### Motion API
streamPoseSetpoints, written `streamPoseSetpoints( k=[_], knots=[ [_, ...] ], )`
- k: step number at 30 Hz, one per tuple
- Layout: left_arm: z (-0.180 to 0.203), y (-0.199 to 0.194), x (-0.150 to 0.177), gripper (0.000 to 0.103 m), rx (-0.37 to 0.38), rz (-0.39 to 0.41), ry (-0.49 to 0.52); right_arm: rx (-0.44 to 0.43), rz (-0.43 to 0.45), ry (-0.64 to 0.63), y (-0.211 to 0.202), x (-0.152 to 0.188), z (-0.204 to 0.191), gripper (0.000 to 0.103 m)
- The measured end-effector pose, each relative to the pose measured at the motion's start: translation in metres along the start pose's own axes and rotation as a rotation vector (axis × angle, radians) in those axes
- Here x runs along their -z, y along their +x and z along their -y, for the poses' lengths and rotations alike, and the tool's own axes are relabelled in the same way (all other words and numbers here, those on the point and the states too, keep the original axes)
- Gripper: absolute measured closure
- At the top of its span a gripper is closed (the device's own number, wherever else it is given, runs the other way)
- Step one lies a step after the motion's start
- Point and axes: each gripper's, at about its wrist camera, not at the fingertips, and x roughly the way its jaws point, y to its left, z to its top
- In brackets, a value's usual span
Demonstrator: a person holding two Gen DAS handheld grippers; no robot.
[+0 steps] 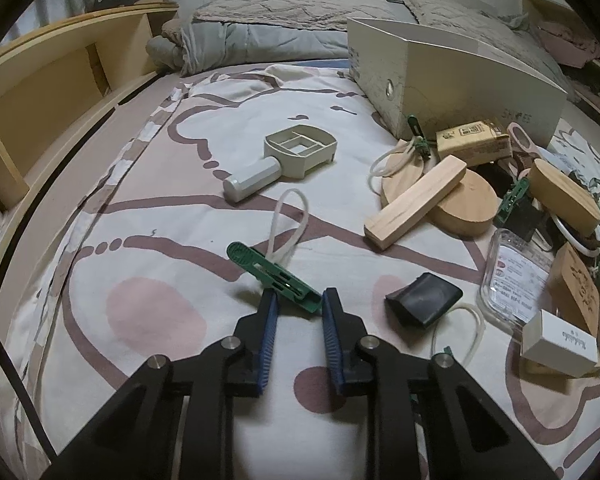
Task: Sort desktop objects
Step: 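Close the left tool on the green clothespin while the right tool grips the clear cup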
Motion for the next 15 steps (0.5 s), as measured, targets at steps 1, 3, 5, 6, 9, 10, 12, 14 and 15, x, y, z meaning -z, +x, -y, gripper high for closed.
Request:
streamPoseSetpoints(
  k=[1,3,5,6,9,10,12,14,15],
  knots=[
    [0.0,-0.001,0.0,0.067,-0.009,0.002,-0.002,0.0,0.0,0.0,0.0,0.0,0.0,0.058],
    [-0.002,-0.004,-0.001,0.034,-0.008,0.015,-0.007,-0.001,0.0,0.001,0.0,0.0,0.0,0.058],
    [-0.005,-0.009,-0.004,0.028,0.001,0.033,-0.009,-0.001,0.001,0.001,0.0,0.0,0.0,0.058],
    [-0.005,-0.01,-0.006,0.028,-0.001,0.031,-0.005,-0.001,0.001,0.001,0.0,0.0,0.0,0.058],
    [-0.007,-0.011,-0.012,0.028,-0.023,0.024,0.02,-0.004,0.0,0.003,0.0,0.001,0.001,0.058],
    [-0.007,-0.01,-0.013,0.028,-0.022,0.018,0.023,-0.005,0.0,0.004,0.0,0.001,0.001,0.058],
    [-0.008,-0.005,-0.016,0.029,-0.029,-0.01,0.02,-0.007,0.0,0.006,-0.001,0.002,0.001,0.058],
    [-0.007,0.0,-0.015,0.04,-0.032,-0.033,0.019,-0.009,0.0,0.008,-0.001,0.002,0.002,0.058],
    [-0.005,0.004,-0.015,0.048,-0.029,-0.052,0.019,-0.01,0.0,0.008,-0.001,0.002,0.002,0.058]
  ],
)
